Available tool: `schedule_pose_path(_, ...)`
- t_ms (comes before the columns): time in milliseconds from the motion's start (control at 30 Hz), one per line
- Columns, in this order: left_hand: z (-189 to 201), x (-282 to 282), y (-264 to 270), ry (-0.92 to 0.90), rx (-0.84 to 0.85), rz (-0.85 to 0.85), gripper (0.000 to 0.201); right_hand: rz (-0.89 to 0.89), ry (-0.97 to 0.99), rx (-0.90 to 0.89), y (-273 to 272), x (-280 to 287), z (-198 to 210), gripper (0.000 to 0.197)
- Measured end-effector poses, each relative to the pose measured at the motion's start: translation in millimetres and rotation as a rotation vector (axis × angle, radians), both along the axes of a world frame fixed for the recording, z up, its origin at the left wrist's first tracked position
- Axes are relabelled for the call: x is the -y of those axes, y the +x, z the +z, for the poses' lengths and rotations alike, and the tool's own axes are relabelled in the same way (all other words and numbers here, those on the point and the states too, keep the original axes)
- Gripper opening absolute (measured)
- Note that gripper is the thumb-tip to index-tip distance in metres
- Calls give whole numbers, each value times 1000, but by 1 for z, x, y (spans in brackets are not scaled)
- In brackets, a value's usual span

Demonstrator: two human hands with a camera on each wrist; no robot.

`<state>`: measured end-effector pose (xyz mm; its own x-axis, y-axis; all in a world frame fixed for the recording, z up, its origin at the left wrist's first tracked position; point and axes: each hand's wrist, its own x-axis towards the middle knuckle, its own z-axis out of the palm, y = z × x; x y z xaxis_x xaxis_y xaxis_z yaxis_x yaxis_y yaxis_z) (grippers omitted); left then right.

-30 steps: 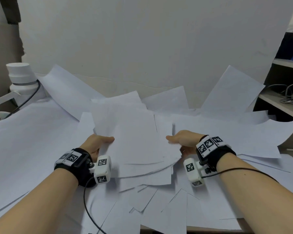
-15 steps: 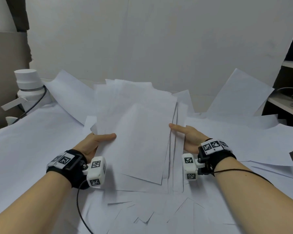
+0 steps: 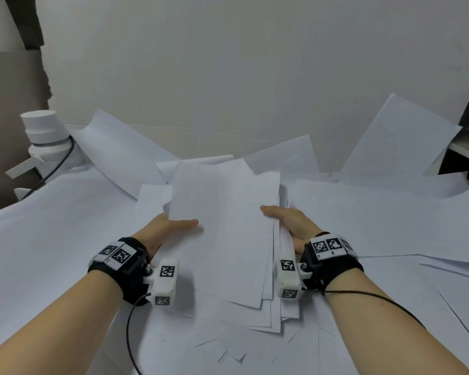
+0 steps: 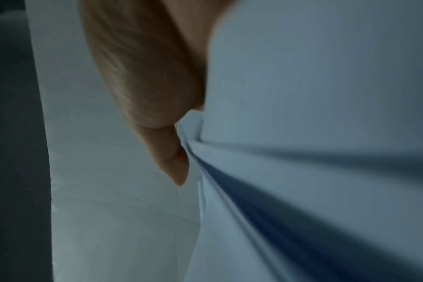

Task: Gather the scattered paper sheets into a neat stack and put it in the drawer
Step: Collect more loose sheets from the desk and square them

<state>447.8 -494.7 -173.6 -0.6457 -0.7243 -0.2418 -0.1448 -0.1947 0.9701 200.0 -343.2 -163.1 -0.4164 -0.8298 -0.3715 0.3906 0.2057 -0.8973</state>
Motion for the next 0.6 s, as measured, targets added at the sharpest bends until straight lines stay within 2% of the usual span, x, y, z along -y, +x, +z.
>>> schedule_pose_path(167, 10, 3, 8, 74, -21, 10, 32, -43, -104, 140, -5, -5, -1, 43)
schedule_pose_path(300, 5, 13, 11, -10, 119, 40, 30, 67, -133, 247, -5, -16, -10, 26)
schedule_pose_path(433, 6, 12, 8, -61, 44, 52, 34, 78, -147, 248, -5, -21, -20, 48)
schedule_pose_path(533, 12, 11, 6, -22, -71, 79, 37, 51, -199, 313, -16, -26, -19, 49)
schedule_pose_path(600, 15, 11, 1, -12, -69, 102, 37, 44, -226, 328, -16, -26, -17, 51)
